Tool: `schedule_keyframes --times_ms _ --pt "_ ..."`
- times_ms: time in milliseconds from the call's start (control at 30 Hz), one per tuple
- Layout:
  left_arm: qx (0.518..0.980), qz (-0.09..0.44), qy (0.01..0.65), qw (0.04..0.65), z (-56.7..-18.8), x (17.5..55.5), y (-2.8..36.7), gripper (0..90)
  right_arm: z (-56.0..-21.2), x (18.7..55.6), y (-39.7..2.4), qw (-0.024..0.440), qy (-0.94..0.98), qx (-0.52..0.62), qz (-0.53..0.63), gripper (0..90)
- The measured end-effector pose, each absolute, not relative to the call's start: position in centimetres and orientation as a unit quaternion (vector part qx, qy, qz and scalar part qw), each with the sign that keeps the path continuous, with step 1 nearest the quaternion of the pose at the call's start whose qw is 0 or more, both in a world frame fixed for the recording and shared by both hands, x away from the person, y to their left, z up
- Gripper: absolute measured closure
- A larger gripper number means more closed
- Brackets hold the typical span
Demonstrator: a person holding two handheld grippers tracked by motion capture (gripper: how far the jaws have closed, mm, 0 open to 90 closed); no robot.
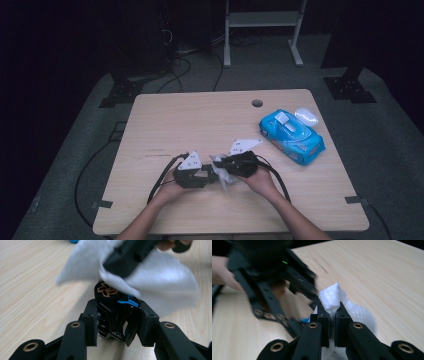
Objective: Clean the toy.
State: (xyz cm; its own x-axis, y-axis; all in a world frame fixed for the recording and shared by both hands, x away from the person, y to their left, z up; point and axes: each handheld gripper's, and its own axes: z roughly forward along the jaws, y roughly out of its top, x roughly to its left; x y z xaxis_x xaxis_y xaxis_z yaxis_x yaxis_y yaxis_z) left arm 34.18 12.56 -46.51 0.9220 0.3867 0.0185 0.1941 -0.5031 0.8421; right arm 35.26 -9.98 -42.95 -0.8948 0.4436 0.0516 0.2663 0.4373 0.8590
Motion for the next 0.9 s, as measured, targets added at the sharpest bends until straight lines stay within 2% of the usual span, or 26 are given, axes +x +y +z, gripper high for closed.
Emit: schedule_keyframes --times_ms 167,233,333,433,500,600,700,900 --pt "0.860 0.100 0.168 0.471 -46.5 34.2 12.6 58.3 -43.0 35.9 -12.5 0.117 0.842 0.235 0.471 84.9" --pt "0.860 0.101 0.167 0.471 -46.5 34.2 12.6 58.4 -43.0 36.1 -13.1 0.113 0.840 0.243 0.471 85.0" --pt "0.860 0.102 0.166 0.471 -46.5 34.2 12.6 58.3 -42.9 36.0 -12.8 0.116 0.842 0.239 0.470 85.0" --pt "0.862 0.106 0.163 0.469 -46.5 34.1 12.5 58.3 -42.6 35.6 -11.7 0.103 0.840 0.228 0.482 85.0" --pt "0.861 0.106 0.163 0.469 -46.5 34.1 12.5 58.3 -42.3 35.1 -9.8 0.078 0.838 0.209 0.497 85.0" --pt "0.861 0.104 0.165 0.469 -46.5 34.1 12.5 58.3 -42.4 34.9 -8.7 0.072 0.843 0.195 0.495 85.0" --pt "0.862 0.106 0.163 0.467 -46.5 34.2 12.6 58.4 -42.7 35.1 -8.3 0.089 0.851 0.189 0.482 85.0" --pt "0.861 0.101 0.166 0.470 -46.5 34.3 12.7 58.4 -42.9 35.9 -11.3 0.116 0.846 0.217 0.473 85.0"
